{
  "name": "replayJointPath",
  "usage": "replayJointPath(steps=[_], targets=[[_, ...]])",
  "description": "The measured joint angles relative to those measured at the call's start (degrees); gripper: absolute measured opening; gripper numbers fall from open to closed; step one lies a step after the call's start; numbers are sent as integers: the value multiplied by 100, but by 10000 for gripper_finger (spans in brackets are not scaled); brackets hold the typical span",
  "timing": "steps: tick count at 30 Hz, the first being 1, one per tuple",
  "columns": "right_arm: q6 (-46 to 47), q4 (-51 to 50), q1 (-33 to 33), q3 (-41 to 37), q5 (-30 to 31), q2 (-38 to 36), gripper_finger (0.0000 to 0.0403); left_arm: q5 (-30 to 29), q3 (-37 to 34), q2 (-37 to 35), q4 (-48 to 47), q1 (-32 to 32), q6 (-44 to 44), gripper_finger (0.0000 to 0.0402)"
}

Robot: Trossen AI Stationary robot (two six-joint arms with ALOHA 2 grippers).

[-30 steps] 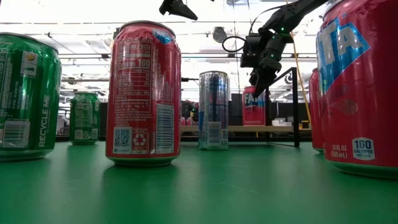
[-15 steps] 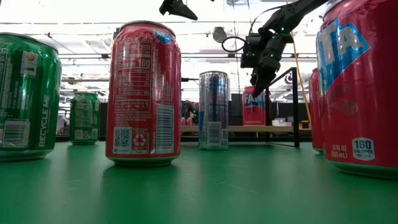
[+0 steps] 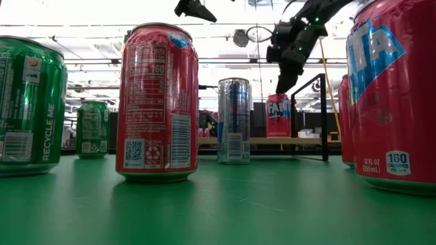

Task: Place canned beverage on shelf
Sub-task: Put the red soda can on the shelf

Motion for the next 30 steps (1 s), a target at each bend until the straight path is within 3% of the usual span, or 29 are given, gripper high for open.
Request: replayJointPath(steps=[9,17,25,30], targets=[[763,5,193,0,-139,-801,334,31,0,0,-2,-2,4,397],[2171,-382,645,258,-111,-1693,334,177,0,0,-15,-2,2,397],[3575,-1225,1181,786,675,-2114,328,306,0,0,-155,-2,-2,397],[3901,-2266,1425,820,782,-2269,325,304,0,0,-479,-8,-57,397]])
